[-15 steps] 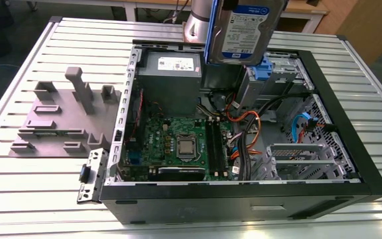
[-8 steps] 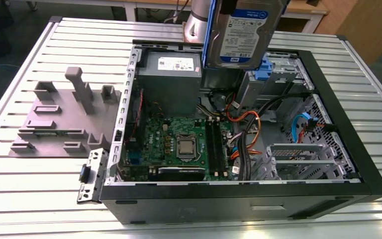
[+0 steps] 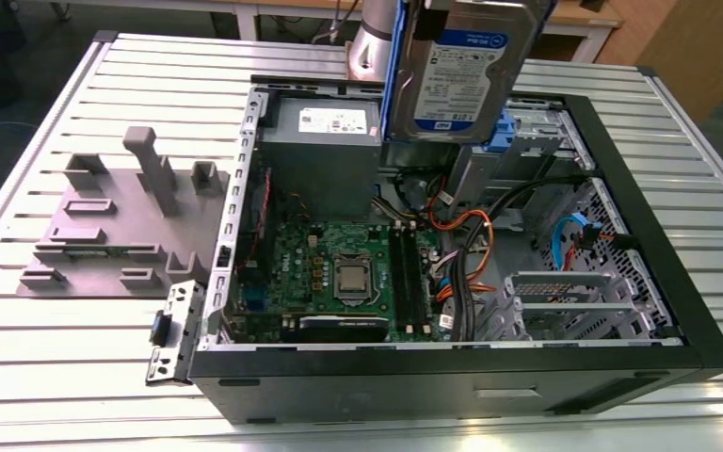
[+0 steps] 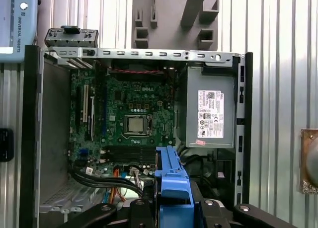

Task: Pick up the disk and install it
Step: 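Pick up the disk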

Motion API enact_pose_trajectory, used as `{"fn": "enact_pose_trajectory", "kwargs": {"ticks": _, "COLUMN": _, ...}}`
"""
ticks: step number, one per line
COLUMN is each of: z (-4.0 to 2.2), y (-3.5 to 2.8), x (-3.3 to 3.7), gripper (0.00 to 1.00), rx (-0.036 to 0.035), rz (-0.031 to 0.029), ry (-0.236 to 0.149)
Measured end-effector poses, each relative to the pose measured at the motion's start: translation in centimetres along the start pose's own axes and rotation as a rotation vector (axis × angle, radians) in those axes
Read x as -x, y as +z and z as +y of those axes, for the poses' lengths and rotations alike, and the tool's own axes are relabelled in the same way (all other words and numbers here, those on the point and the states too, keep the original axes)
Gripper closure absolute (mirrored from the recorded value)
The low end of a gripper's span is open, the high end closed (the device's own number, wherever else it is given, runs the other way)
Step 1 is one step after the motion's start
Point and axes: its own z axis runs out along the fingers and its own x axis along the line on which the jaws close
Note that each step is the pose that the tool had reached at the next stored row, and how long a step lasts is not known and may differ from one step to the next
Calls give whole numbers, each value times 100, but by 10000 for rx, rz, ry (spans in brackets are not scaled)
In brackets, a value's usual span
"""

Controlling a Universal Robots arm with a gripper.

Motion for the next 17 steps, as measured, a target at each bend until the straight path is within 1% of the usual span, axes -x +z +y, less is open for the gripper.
{"fn": "enact_pose_trajectory", "kwargs": {"ticks": 7, "z": 8, "y": 1, "x": -74, "gripper": 64, "rx": 0, "rz": 0, "ry": -6}}
{"fn": "enact_pose_trajectory", "kwargs": {"ticks": 13, "z": 13, "y": 3, "x": -109, "gripper": 64, "rx": 1, "rz": 0, "ry": -11}}
{"fn": "enact_pose_trajectory", "kwargs": {"ticks": 17, "z": 18, "y": 7, "x": -151, "gripper": 64, "rx": -1, "rz": -1, "ry": -13}}
